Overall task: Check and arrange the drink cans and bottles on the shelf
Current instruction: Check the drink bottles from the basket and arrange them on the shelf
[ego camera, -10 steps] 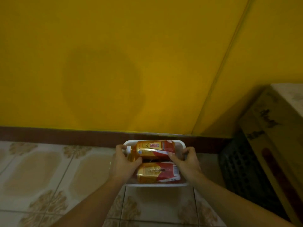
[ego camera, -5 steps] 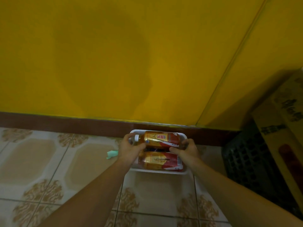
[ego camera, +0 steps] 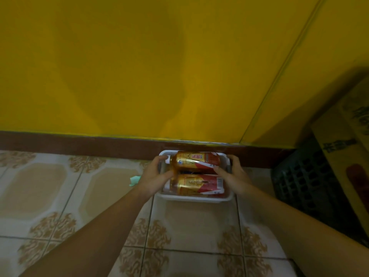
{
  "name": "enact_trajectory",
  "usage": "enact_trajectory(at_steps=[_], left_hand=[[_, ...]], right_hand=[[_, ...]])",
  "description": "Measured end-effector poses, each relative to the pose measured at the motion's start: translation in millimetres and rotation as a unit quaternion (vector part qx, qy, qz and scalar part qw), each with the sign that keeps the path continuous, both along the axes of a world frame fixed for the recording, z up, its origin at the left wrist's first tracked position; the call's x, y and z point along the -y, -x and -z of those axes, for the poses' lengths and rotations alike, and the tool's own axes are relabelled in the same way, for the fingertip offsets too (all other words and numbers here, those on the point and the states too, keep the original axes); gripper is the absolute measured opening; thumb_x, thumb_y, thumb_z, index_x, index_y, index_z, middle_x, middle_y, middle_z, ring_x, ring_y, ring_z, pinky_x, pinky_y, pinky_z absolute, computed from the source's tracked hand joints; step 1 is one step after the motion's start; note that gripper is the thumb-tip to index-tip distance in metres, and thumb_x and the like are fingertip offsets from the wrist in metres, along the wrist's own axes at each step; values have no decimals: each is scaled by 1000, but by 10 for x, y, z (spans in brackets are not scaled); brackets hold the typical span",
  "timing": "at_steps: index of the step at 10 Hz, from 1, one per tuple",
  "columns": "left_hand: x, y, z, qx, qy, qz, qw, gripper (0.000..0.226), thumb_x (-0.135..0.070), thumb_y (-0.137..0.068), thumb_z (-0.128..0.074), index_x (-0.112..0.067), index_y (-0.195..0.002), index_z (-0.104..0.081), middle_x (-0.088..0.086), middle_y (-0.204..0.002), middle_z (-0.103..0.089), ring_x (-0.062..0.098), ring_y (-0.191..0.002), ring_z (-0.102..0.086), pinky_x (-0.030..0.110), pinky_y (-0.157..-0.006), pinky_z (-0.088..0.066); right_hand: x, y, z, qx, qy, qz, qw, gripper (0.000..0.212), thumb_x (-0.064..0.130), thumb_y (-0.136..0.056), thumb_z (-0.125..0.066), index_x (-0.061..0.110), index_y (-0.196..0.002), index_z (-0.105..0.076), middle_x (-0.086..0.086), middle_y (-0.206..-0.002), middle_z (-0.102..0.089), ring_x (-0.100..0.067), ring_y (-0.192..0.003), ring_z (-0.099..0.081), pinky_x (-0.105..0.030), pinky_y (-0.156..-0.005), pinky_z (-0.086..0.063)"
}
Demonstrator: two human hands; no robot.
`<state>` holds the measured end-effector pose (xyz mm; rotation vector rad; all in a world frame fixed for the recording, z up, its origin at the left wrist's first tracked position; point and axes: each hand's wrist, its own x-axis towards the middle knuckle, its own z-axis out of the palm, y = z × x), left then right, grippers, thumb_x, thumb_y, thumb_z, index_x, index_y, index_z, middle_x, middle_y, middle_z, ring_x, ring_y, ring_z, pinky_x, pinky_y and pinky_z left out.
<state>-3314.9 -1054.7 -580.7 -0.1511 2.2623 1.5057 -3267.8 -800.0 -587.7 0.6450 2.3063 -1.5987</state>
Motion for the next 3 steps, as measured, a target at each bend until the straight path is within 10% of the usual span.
enact_trajectory(at_steps=[3], left_hand=[[338,-105,-253,-188,127,63,972,57,-13,-80,-75,-21,-134,-59,-2,-150,-49,18,-139,-45,29,-109,-35]], right_hand=[[319,-96,-341,-122,-218,-27,968,61,38,-104,-55,28,-157,-29,-7,-159,-37,-29,-143,-43,-48,-114,-42]])
